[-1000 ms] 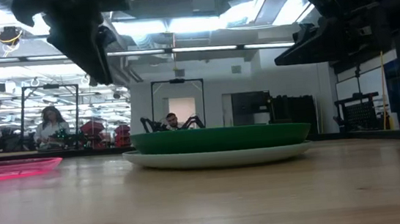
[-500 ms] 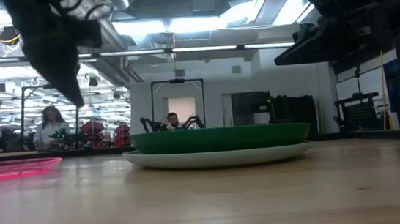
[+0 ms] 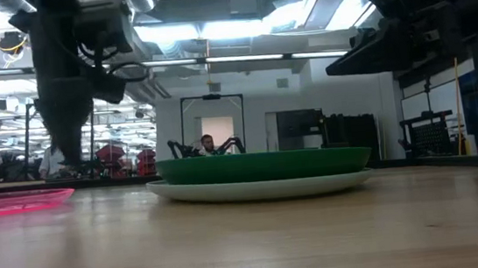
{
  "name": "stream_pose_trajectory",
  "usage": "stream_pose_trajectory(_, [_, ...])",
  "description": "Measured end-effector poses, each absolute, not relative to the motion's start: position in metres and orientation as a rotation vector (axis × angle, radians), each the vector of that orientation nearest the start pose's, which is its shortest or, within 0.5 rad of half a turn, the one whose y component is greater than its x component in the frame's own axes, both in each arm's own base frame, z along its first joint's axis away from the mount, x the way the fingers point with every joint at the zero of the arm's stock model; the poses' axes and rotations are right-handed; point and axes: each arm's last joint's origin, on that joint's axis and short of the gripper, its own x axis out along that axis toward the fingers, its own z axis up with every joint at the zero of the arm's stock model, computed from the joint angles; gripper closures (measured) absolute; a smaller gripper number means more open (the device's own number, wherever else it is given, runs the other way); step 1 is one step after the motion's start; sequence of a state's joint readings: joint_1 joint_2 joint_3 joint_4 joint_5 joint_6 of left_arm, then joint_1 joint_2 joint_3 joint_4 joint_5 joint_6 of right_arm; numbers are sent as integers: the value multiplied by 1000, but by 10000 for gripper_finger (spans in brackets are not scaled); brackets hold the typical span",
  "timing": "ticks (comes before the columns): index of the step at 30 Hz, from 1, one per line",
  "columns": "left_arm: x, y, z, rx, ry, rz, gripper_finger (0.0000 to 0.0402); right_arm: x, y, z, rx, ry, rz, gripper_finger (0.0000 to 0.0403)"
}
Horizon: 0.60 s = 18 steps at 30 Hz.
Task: Stack plastic plates
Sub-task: Stack the red plate on the green plate
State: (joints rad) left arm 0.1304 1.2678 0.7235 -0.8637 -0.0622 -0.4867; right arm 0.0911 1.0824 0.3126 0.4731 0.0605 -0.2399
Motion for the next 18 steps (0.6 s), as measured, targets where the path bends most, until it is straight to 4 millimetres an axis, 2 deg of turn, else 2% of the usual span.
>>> stream_pose_trajectory(8, [187, 42, 176, -432, 1540, 409, 235, 205, 17, 181, -261, 293, 66, 269])
stream_pose_trajectory(18, [189, 64, 157, -337, 1651, 298, 235, 206, 17, 181, -262, 292, 66, 269])
